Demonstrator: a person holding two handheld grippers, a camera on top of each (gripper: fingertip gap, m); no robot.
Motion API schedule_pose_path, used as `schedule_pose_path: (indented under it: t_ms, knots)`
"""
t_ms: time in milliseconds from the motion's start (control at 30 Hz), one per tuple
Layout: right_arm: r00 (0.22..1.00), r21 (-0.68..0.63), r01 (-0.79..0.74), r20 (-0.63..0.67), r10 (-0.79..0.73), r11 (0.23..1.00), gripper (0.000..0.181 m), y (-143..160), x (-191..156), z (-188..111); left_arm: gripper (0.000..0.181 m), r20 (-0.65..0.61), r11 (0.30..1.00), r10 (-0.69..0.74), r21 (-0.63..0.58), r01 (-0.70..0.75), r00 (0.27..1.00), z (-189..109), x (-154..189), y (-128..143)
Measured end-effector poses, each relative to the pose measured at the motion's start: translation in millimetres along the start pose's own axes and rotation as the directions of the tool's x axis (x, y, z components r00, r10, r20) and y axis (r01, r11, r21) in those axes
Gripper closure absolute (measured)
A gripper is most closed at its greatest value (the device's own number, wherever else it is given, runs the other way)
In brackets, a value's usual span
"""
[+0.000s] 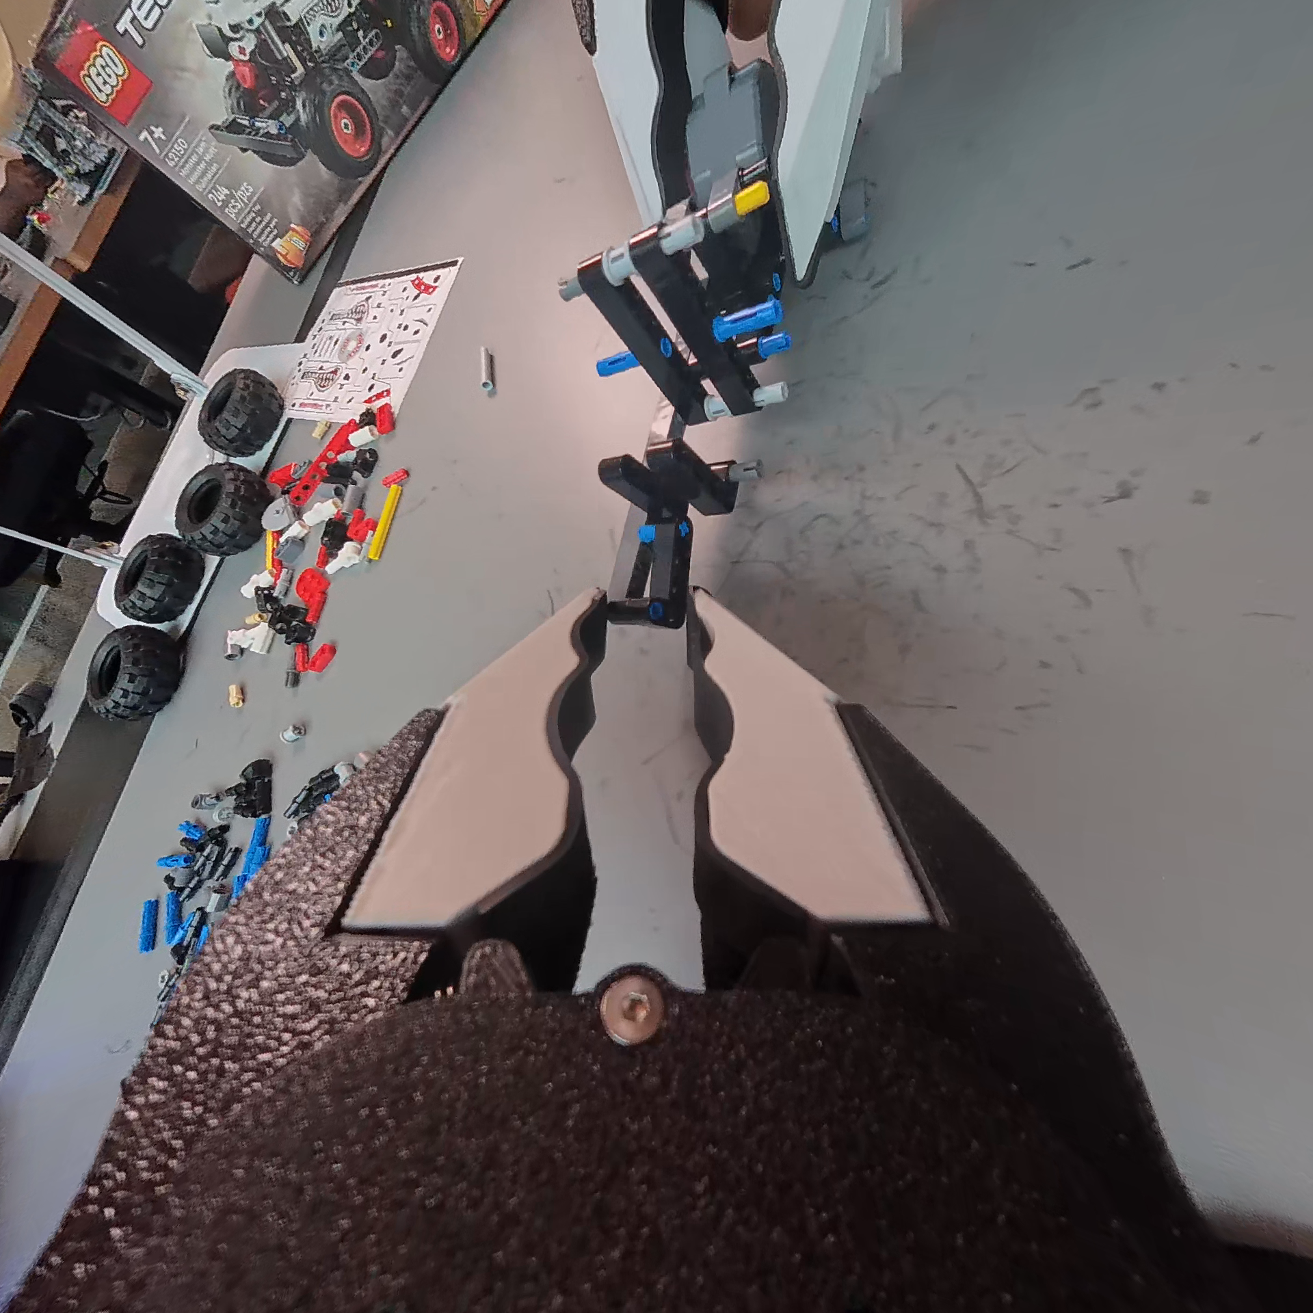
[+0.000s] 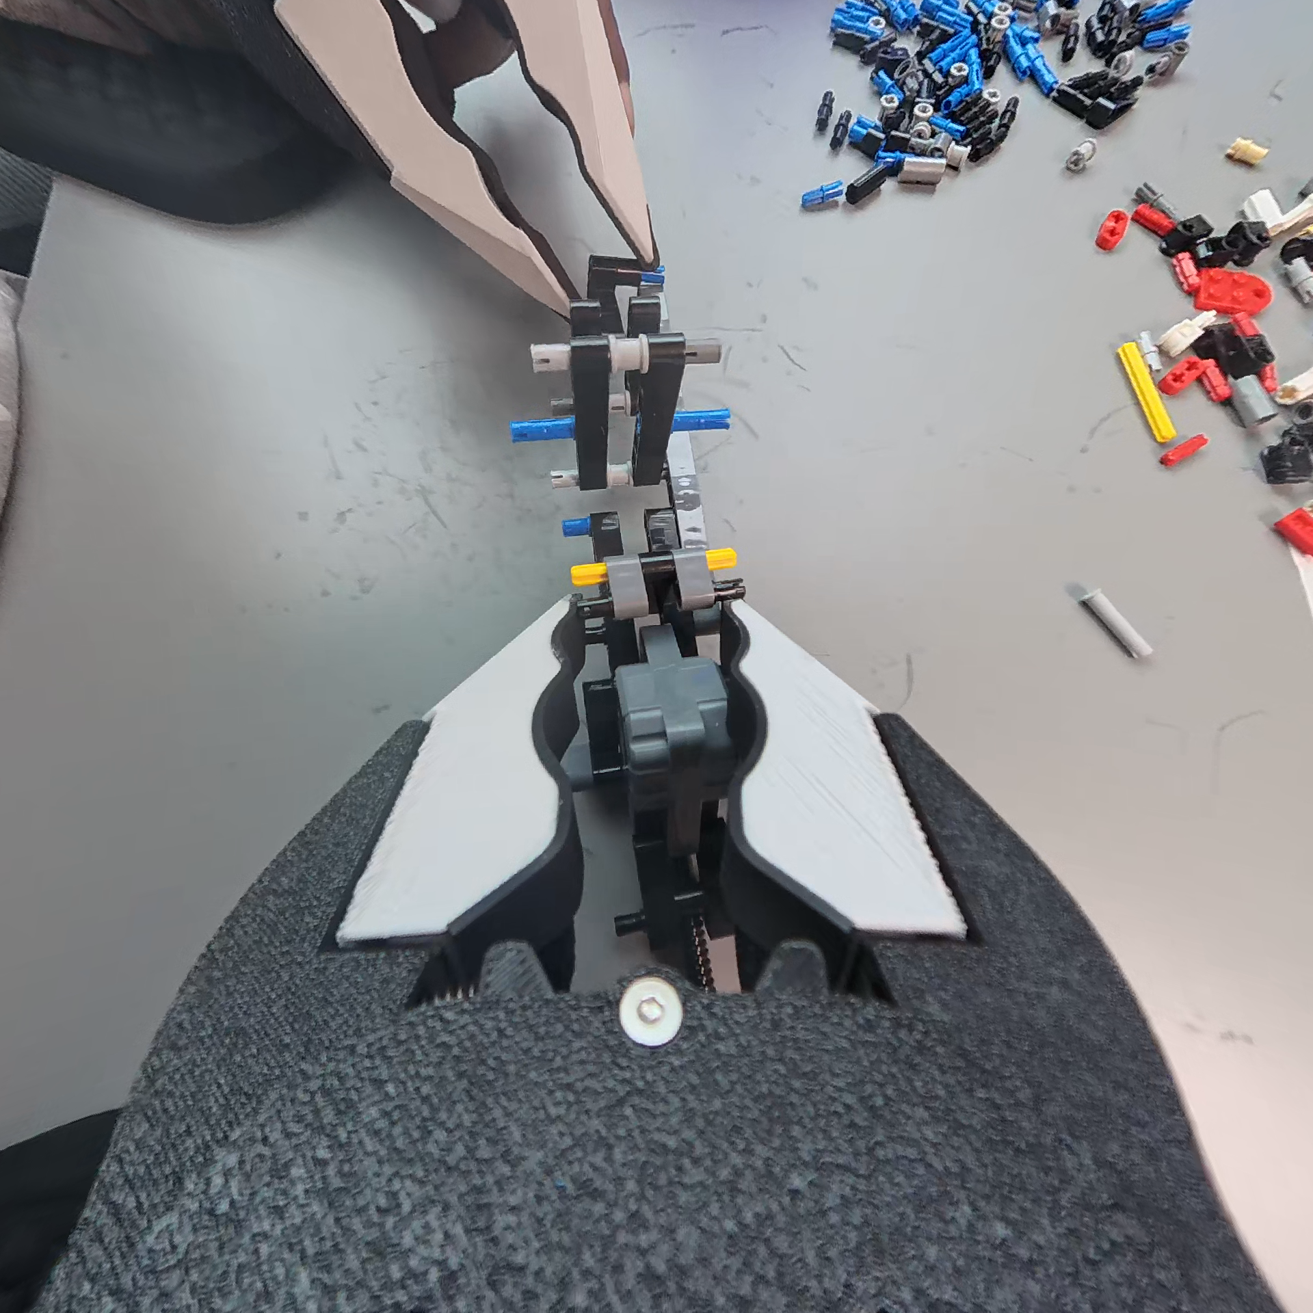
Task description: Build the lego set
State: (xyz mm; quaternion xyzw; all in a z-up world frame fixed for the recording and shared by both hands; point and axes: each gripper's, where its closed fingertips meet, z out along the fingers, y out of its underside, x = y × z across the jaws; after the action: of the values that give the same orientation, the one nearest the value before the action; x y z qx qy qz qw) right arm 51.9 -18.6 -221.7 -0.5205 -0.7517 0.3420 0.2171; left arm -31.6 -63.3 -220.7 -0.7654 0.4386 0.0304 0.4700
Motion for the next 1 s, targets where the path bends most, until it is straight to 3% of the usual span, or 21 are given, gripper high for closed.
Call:
schedule_pose_path:
  t_ms: [267, 633, 867, 1000]
  knots:
    - [1.0, -0.017, -0.024, 0.02, 0.024, 1.0, 0.144, 0, -1, 0, 0.155, 0.003, 0.999, 0.035, -0.003, -0.035, 0.999, -1, 2, -1]
    - [0.994, -0.133, 0.105, -0.028, -0.109, 0.986, 0.145, 4, -4, 6, 0.155, -0.03, 0.993, 0.069, -0.098, -0.071, 0.997, 11, 14, 14]
    - [0.992, -0.145, 0.117, -0.033, -0.123, 0.983, 0.144, 6, -5, 7, 0.154, -0.058, 0.995, 0.0, -0.1, -0.006, 0.998, 10, 16, 14]
    - [0.99, -0.147, 0.126, -0.039, -0.133, 0.981, 0.144, 6, -5, 7, 0.134, -0.125, 0.989, -0.123, -0.092, 0.112, 0.985, 5, 17, 15]
